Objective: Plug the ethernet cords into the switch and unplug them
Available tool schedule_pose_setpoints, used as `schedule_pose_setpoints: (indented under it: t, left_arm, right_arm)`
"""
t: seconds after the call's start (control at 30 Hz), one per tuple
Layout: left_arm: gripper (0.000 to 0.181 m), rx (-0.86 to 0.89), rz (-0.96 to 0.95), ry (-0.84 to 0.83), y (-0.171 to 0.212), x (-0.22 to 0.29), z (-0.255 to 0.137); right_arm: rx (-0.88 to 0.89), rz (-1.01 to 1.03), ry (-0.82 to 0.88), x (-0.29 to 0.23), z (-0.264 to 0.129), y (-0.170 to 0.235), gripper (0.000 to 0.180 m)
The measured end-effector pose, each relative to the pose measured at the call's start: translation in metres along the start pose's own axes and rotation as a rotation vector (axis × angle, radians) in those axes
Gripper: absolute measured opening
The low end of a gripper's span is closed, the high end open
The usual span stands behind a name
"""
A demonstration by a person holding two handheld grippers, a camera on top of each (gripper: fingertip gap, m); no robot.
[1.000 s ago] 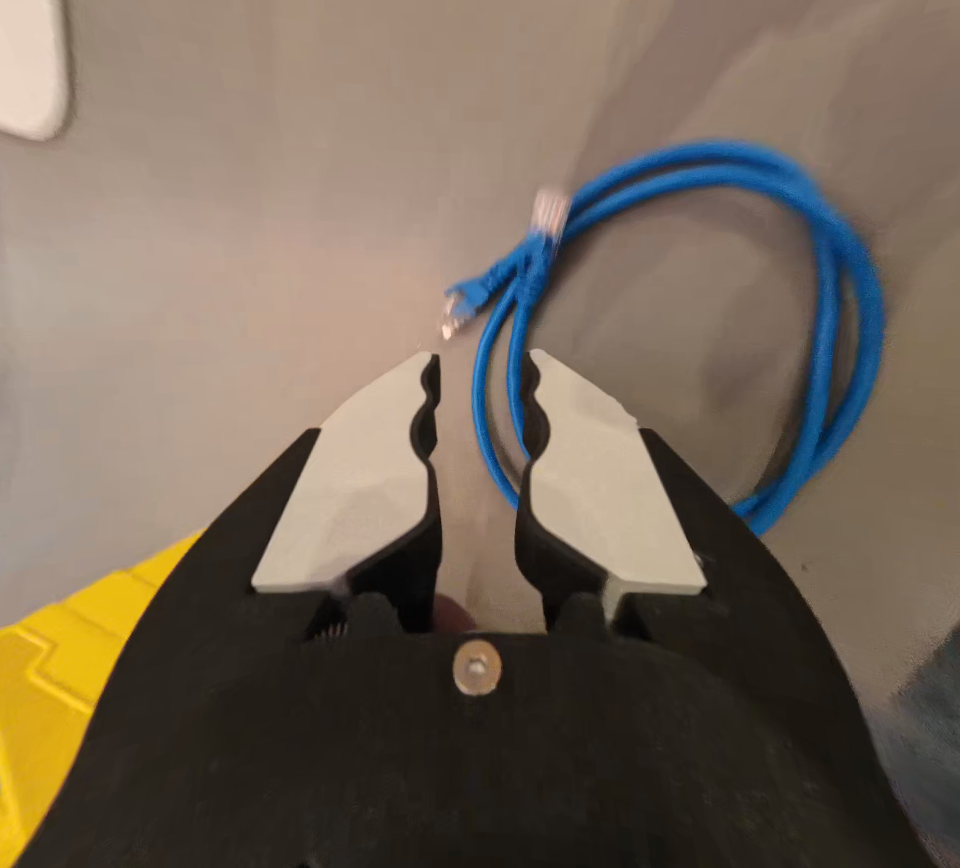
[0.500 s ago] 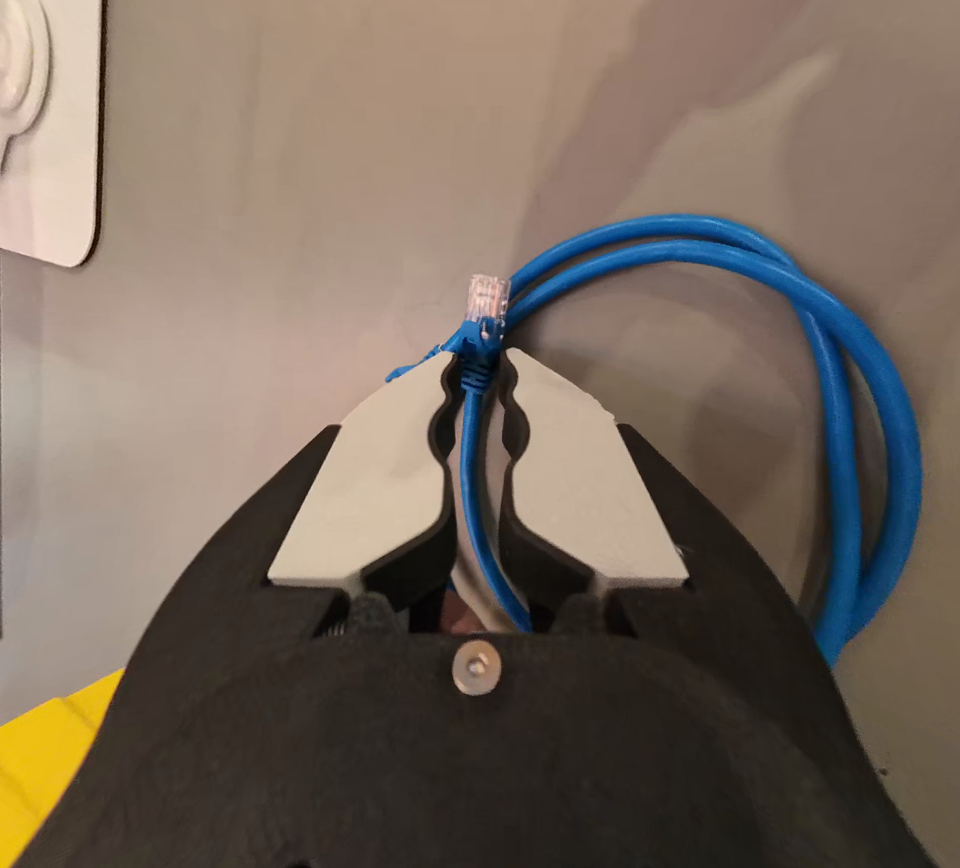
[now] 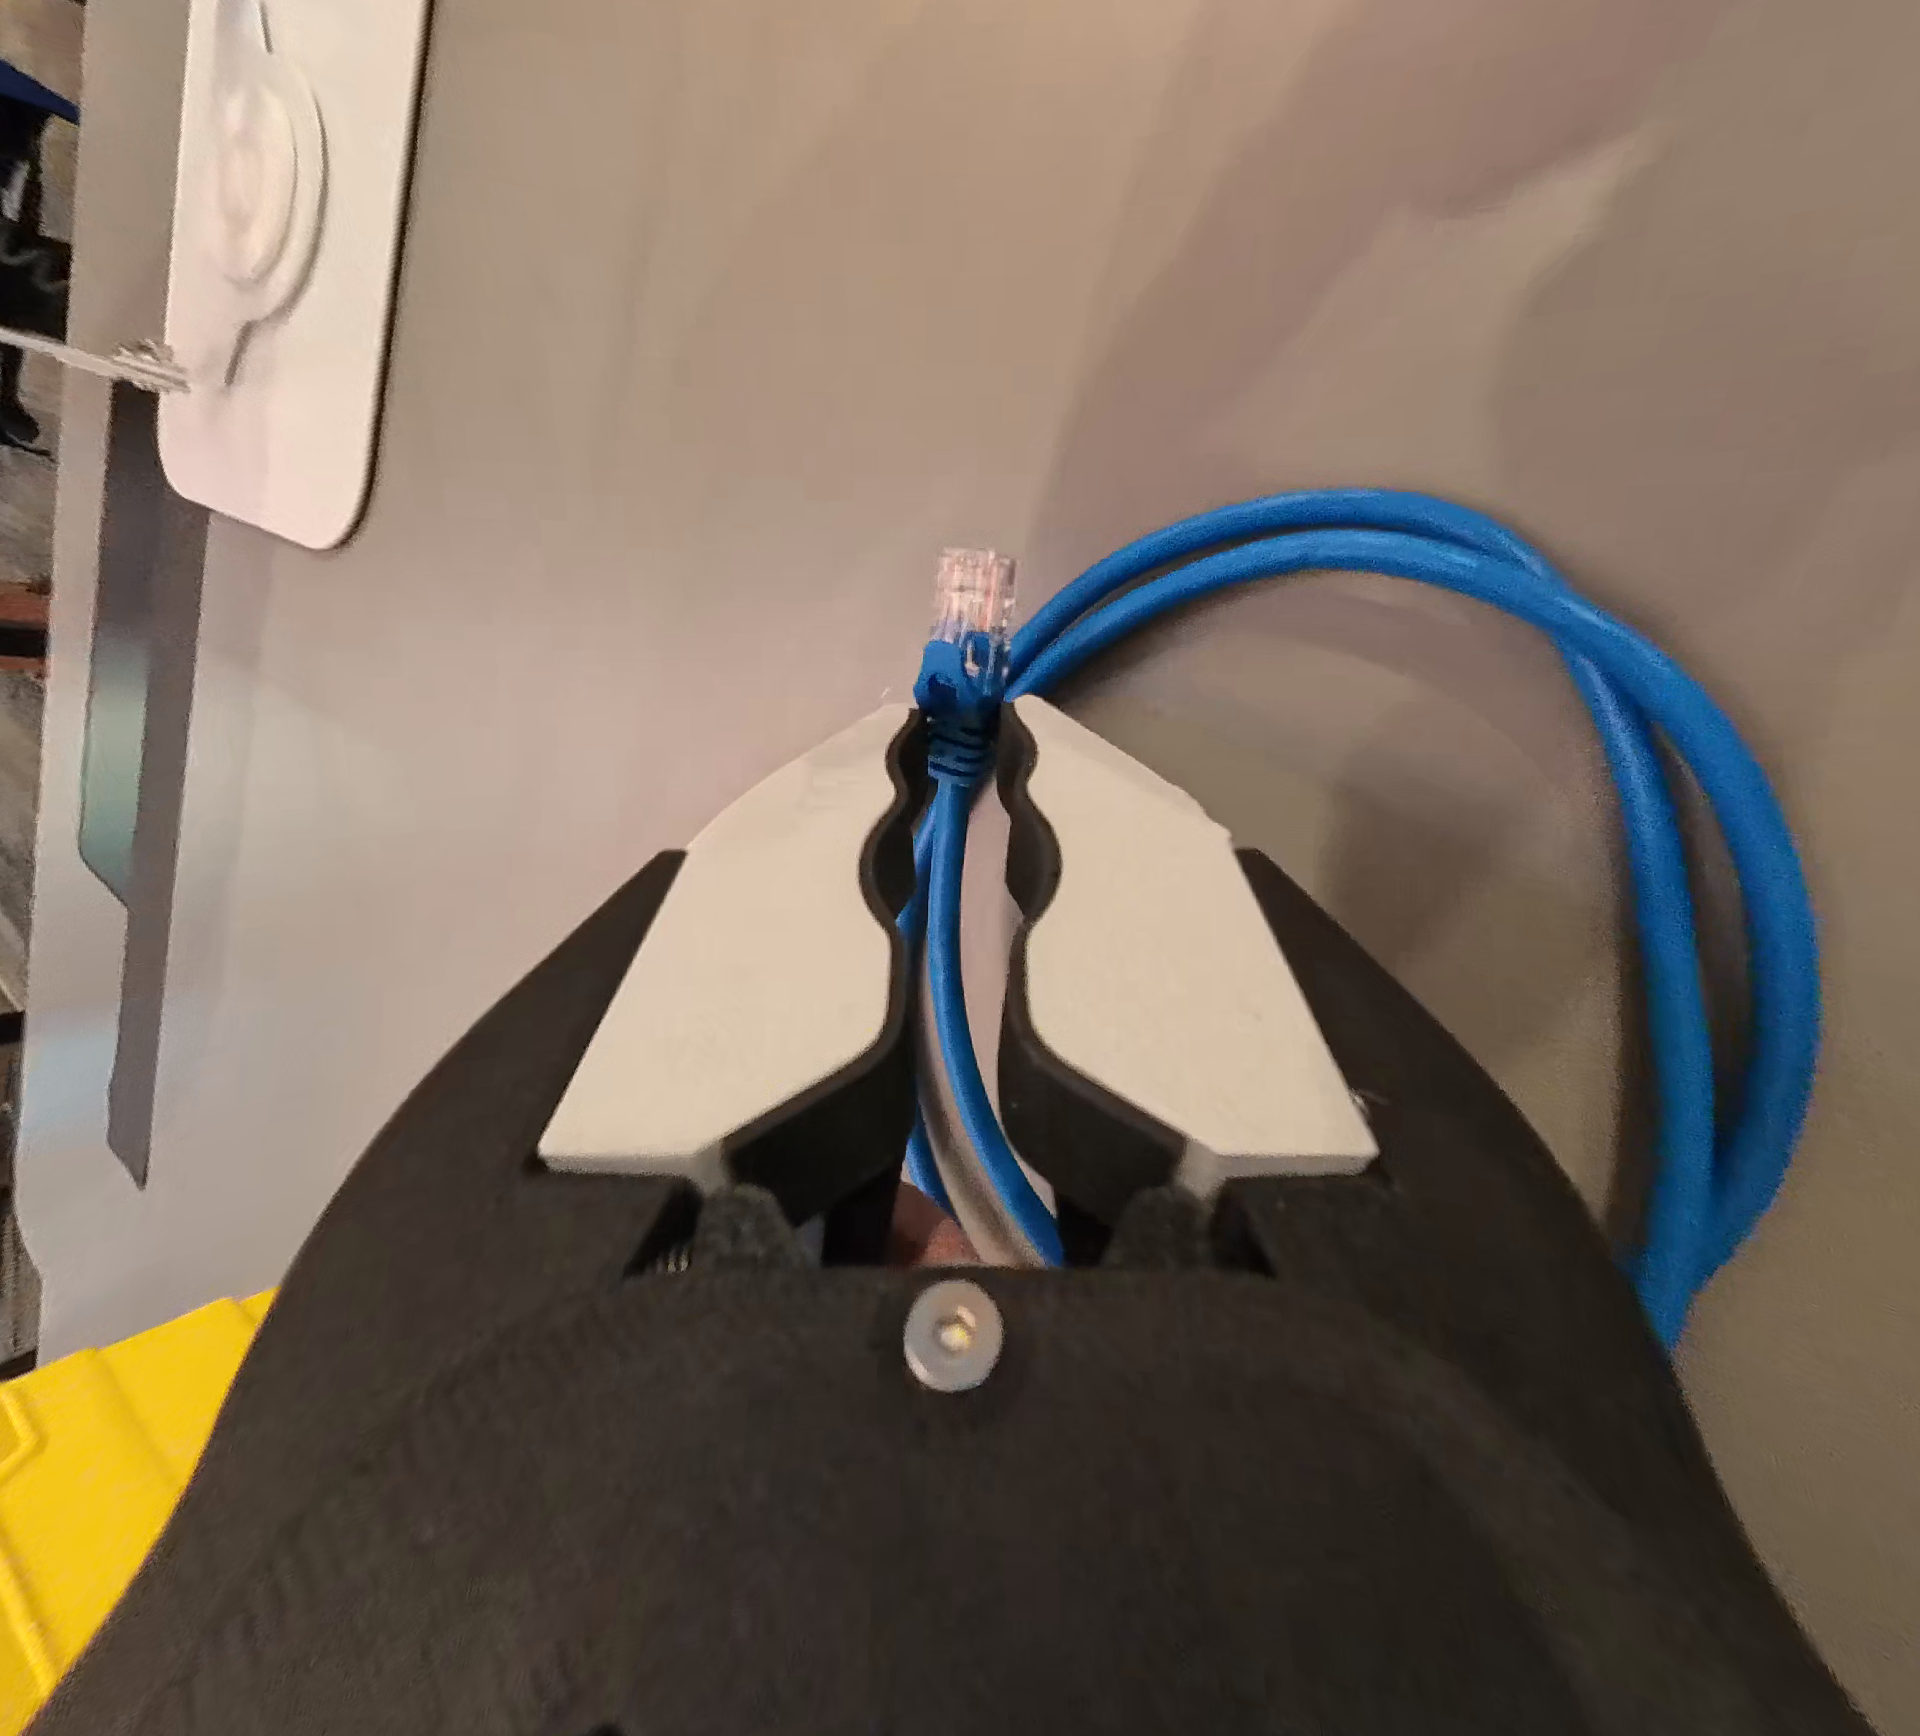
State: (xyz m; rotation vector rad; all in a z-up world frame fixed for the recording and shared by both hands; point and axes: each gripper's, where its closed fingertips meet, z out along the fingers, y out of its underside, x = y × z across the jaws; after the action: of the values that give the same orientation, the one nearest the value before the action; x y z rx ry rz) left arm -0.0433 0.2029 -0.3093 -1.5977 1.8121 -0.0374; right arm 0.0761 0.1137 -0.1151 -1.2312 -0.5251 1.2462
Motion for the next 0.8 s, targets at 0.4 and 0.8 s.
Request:
schedule_pose_setpoints:
  t: [0.4, 0.8]
  left_arm:
    - [0.067, 0.292, 0.071, -0.213, -0.072, -0.003, -0.027]
    - [0.025, 0.67, 0.3, -0.572, -0.174, 0.006, -0.097]
  right_arm:
    - [-0.058, 0.103, 0.025, 0.018, 0.023, 0.026, 0.07]
    - [-0.13, 0.187, -0.047, 0.001, 0.048, 0.037, 0.069]
